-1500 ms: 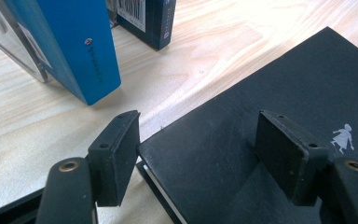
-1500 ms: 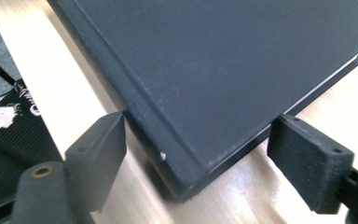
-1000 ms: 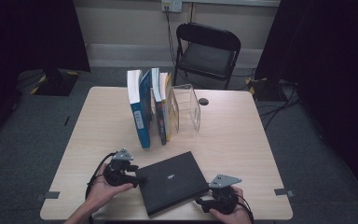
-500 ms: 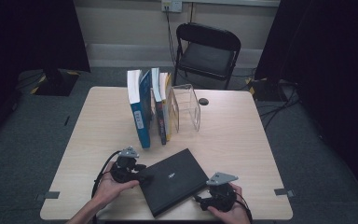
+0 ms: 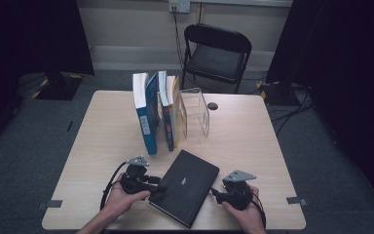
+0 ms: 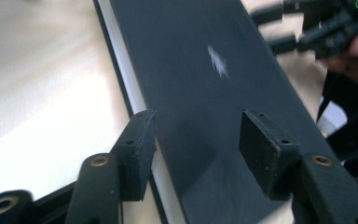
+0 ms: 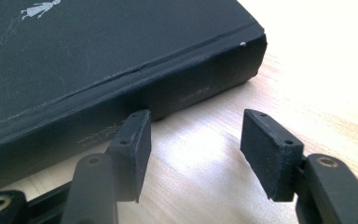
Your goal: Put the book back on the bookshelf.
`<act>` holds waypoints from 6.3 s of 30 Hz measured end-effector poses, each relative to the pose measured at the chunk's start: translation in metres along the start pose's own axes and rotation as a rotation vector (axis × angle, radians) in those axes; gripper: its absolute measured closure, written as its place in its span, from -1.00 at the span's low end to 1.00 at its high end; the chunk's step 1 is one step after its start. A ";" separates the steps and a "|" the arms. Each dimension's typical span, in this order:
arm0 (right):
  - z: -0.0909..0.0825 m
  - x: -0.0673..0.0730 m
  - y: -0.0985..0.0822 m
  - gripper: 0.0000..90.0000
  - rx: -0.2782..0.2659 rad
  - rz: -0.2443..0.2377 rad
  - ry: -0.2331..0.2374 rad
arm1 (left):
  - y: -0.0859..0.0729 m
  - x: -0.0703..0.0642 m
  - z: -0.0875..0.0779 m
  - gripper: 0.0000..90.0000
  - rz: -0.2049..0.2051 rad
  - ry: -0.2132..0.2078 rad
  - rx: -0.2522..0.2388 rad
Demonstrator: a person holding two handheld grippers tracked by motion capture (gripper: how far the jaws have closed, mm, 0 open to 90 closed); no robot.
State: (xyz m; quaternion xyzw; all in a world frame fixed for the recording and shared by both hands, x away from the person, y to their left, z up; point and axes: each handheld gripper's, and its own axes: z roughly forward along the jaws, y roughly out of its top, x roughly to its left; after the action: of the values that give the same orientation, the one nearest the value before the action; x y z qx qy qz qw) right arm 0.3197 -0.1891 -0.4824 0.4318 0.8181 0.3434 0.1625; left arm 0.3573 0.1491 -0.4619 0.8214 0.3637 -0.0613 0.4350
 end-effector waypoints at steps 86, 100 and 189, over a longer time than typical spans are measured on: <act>0.010 0.012 0.021 0.00 -0.085 -0.031 0.102 | -0.001 0.025 0.002 -0.01 -0.369 -0.082 -0.142; 0.009 0.011 0.019 0.02 -0.084 -0.031 0.102 | -0.004 0.016 -0.003 0.06 -0.365 -0.149 -0.160; -0.004 0.021 0.058 -0.63 -0.219 -0.061 0.541 | 0.029 -0.057 -0.040 0.66 0.253 -0.142 -0.316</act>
State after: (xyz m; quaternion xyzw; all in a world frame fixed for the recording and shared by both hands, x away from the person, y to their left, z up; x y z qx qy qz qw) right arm 0.3400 -0.1508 -0.4380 0.2799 0.8024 0.5271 -0.0056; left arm 0.3263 0.1384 -0.3944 0.7757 0.2312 -0.0063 0.5872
